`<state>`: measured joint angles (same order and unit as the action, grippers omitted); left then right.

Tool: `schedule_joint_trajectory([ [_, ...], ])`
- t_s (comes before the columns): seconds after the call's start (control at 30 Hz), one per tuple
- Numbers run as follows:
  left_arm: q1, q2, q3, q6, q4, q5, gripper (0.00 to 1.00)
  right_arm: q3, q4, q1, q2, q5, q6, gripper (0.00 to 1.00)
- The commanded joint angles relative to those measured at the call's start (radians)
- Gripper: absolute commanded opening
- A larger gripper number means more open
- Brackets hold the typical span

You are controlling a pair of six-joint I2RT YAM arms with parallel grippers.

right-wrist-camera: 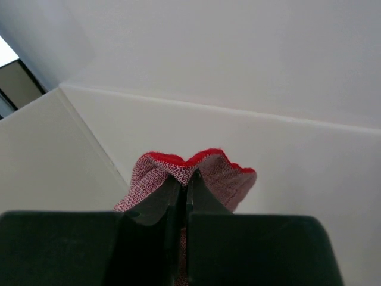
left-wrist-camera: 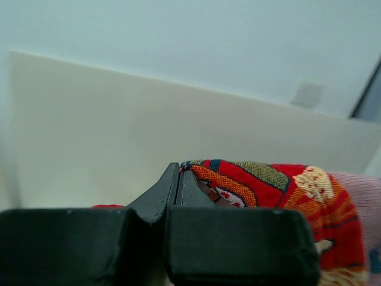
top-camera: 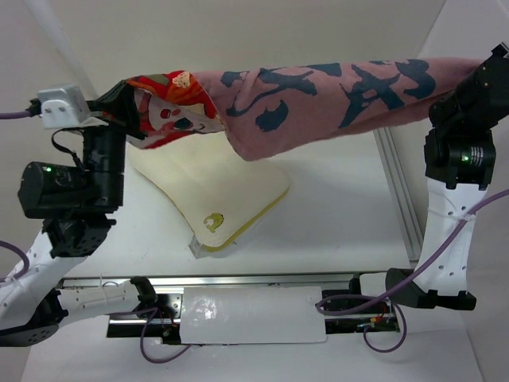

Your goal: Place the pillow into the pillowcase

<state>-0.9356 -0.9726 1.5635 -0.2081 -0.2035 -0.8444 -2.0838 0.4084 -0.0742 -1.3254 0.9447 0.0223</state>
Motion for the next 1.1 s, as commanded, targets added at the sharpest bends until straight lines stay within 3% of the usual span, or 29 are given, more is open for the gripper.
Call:
schedule_joint_trajectory([
  [0.0,0.069,0.035,-0.089,-0.100,-0.163,-0.142,0.00,0.057,-0.077,-0.004,-0.026,0.011,0.077,0.00],
  [0.13,0.176,0.104,-0.209,0.154,0.046,-0.102,0.00,0.220,-0.039,-0.004,-0.075,-0.264,0.035,0.00],
  [0.2,0.228,0.115,-0.290,0.321,0.187,0.017,0.00,0.255,-0.029,-0.004,-0.136,-0.469,-0.004,0.00],
  [0.3,0.271,0.043,-0.406,0.433,0.223,0.246,0.00,0.278,-0.051,-0.004,-0.272,-0.663,-0.031,0.00],
  [0.33,0.271,0.010,-0.430,0.446,0.233,0.301,0.01,0.246,-0.051,-0.004,-0.317,-0.685,-0.032,0.00],
  [0.37,0.280,-0.076,-0.445,0.488,0.266,0.355,0.12,0.191,-0.033,-0.004,-0.412,-0.696,-0.045,0.00],
  [0.4,0.281,-0.077,-0.445,0.521,0.266,0.355,0.12,0.191,-0.033,-0.004,-0.461,-0.696,-0.045,0.00],
  [0.57,0.375,-0.377,-0.332,0.659,0.455,0.369,0.10,0.039,0.006,0.053,-0.707,-0.630,-0.032,0.01],
  [0.6,0.423,-0.400,-0.279,0.670,0.475,0.443,0.36,0.010,0.006,0.062,-0.775,-0.611,-0.032,0.05],
  [0.63,0.449,-0.419,-0.252,0.659,0.490,0.493,0.54,-0.025,0.048,0.073,-0.806,-0.568,-0.032,0.10],
  [0.67,0.472,-0.431,-0.232,0.659,0.507,0.527,0.77,-0.100,0.070,0.082,-0.831,-0.567,-0.032,0.30],
  [0.7,0.500,-0.431,-0.220,0.659,0.533,0.550,0.94,-0.128,0.091,0.099,-0.853,-0.558,-0.041,0.42],
  [0.73,0.512,-0.416,-0.220,0.659,0.533,0.550,1.00,-0.145,0.111,0.099,-0.866,-0.558,-0.041,0.56],
  [0.77,0.524,-0.369,-0.239,0.686,0.542,0.550,1.00,-0.130,0.112,0.115,-0.845,-0.558,-0.050,0.78],
  [0.8,0.524,-0.336,-0.264,0.687,0.543,0.550,1.00,-0.102,0.112,0.132,-0.845,-0.558,-0.050,0.86],
  [0.9,0.589,-0.189,-0.396,0.772,0.593,0.538,1.00,0.035,0.087,0.159,-0.743,-0.509,-0.094,0.99],
  [1.0,0.700,-0.088,-0.546,0.895,0.658,0.501,1.00,0.216,0.148,0.171,-0.611,-0.492,-0.232,0.99],
  [1.07,0.762,-0.029,-0.637,0.924,0.658,0.554,1.00,0.330,0.182,0.180,-0.496,-0.524,-0.362,0.99],
])
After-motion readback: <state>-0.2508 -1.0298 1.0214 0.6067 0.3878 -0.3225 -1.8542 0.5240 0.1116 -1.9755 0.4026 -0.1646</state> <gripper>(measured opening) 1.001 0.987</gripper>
